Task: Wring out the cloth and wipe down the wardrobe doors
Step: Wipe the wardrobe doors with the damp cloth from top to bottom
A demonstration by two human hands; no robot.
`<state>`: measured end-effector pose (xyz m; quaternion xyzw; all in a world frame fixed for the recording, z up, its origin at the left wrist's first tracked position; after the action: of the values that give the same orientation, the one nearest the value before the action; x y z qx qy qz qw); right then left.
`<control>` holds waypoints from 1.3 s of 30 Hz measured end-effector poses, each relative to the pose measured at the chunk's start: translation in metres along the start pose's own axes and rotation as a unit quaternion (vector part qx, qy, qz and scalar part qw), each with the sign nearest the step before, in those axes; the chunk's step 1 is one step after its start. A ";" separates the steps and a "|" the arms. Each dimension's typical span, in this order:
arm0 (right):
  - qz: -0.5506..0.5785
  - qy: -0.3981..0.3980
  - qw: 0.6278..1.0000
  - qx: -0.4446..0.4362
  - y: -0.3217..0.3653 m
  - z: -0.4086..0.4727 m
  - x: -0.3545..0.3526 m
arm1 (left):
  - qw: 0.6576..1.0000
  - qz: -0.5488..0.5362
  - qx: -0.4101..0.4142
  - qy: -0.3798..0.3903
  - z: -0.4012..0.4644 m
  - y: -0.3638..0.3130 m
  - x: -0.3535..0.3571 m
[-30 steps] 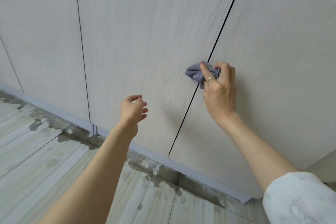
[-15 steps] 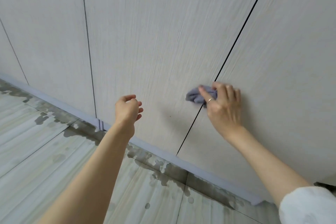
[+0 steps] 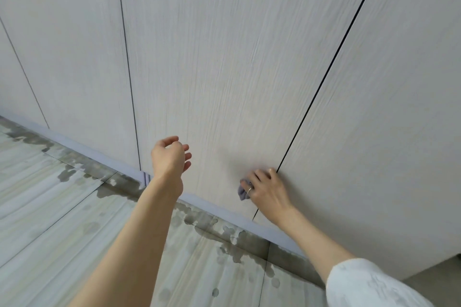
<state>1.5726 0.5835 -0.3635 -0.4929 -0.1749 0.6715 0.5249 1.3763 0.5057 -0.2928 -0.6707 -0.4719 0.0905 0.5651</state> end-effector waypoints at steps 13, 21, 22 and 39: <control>0.027 -0.200 0.958 0.205 -0.082 0.104 -0.057 | 1.000 -0.001 0.016 -0.025 0.006 -0.009 -0.001; 0.013 -0.091 0.994 0.066 -0.055 0.045 -0.035 | 0.999 0.008 0.023 -0.036 0.001 -0.012 -0.004; 0.017 -0.130 0.985 0.109 -0.084 0.055 -0.052 | 0.999 0.008 0.022 -0.033 0.000 -0.013 -0.002; -0.057 -0.119 0.991 -0.010 -0.113 0.094 -0.075 | 0.998 0.023 0.056 0.021 -0.018 -0.021 0.033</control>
<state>1.5501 0.5883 -0.1998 -0.4042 -0.2702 0.6926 0.5328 1.3948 0.5156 -0.2548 -0.6508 -0.4384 0.1157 0.6090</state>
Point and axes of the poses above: each hand's wrist, its own z-axis towards the middle knuckle, its own x-axis out of the palm, y = z × x, the point moved 4 cm from there along z, towards the middle knuckle, and after that the axes turned 13 degrees about -z, right-handed, at the moved point
